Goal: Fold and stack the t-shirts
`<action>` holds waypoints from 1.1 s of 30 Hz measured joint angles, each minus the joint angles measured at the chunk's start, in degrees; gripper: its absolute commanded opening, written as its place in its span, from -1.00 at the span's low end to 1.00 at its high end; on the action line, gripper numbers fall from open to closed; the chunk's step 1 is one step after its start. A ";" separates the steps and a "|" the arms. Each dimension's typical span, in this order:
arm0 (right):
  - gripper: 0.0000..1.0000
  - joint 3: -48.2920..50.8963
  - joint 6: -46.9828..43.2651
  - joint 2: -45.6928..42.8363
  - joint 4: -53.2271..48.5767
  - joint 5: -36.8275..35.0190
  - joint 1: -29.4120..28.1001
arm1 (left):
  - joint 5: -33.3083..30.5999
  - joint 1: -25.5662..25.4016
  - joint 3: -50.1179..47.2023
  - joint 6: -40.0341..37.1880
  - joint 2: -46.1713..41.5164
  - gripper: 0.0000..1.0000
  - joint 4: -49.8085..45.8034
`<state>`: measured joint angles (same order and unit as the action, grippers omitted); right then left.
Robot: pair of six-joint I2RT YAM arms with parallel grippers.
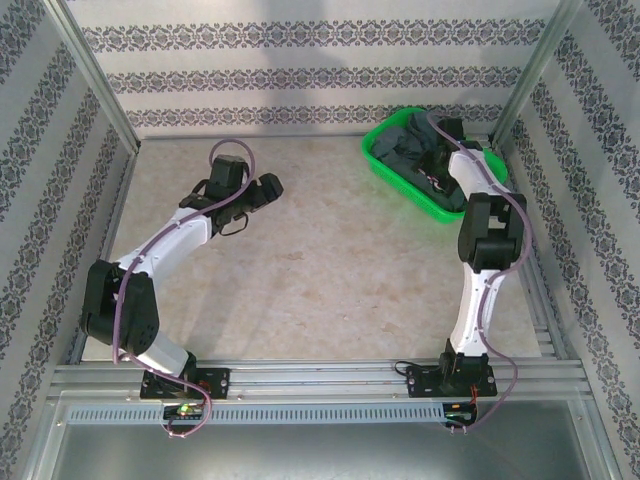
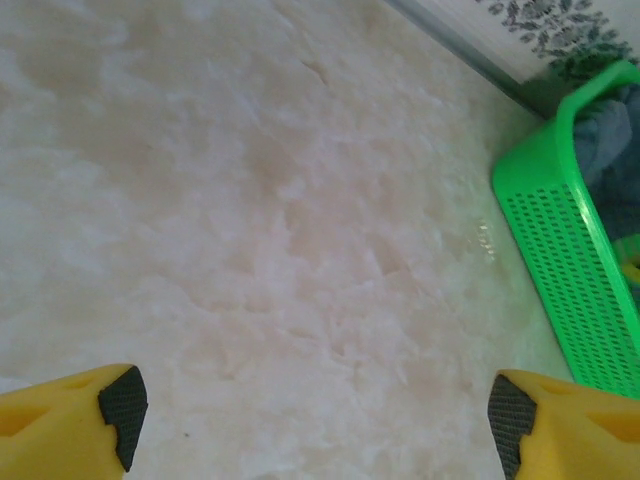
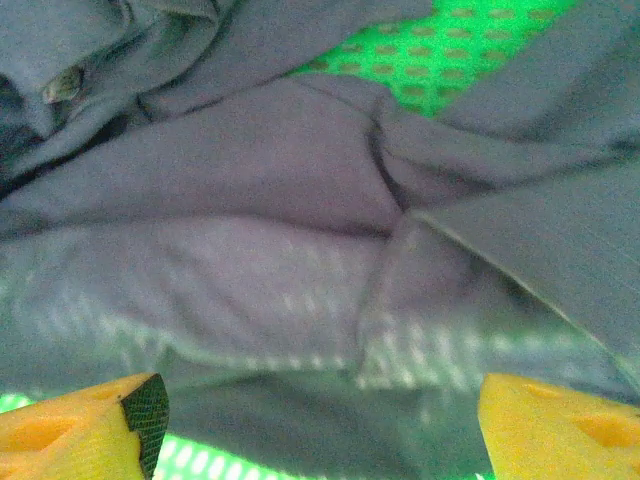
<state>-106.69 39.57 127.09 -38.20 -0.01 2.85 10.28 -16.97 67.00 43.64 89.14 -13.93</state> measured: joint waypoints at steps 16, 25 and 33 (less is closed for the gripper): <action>-1.00 -12.28 1.92 9.55 -5.09 0.50 -1.09 | 4.59 -1.40 -0.15 3.43 -1.60 0.34 2.95; -1.00 -12.63 -0.11 -7.76 1.66 1.25 -1.25 | 4.68 -1.40 -0.55 4.24 -2.25 0.28 4.04; -1.00 -22.53 -3.48 -19.89 7.28 2.97 -5.73 | 1.95 -1.40 -0.55 4.44 -2.25 0.27 4.04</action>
<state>-129.23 36.10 107.20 -30.92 2.96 -2.87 12.23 -18.37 66.46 48.07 86.89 -9.89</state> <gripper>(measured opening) 0.059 0.637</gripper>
